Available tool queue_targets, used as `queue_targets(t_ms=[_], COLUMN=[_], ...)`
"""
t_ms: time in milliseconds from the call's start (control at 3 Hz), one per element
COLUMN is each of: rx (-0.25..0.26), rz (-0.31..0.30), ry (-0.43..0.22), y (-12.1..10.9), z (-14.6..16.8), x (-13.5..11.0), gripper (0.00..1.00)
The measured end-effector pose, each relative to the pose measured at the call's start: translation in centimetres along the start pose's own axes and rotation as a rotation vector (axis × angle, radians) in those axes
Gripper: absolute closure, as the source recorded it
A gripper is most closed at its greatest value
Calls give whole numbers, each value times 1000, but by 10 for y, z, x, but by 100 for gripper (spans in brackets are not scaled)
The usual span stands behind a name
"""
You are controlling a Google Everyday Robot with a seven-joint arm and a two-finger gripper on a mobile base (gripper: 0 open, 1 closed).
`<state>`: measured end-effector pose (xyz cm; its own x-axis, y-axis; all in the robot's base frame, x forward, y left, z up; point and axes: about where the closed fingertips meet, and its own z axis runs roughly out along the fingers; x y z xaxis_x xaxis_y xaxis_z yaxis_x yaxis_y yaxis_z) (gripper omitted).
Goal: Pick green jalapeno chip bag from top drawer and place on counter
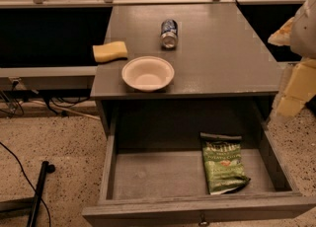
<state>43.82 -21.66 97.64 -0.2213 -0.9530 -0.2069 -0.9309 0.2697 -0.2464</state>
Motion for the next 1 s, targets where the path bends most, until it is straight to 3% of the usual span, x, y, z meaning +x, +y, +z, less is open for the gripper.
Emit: queue_targets(t_ms=[667, 1000], rx=[-13, -34], rz=[12, 72], ry=[4, 25], y=[0, 3], z=[6, 30], x=[2, 17], gripper=[0, 0])
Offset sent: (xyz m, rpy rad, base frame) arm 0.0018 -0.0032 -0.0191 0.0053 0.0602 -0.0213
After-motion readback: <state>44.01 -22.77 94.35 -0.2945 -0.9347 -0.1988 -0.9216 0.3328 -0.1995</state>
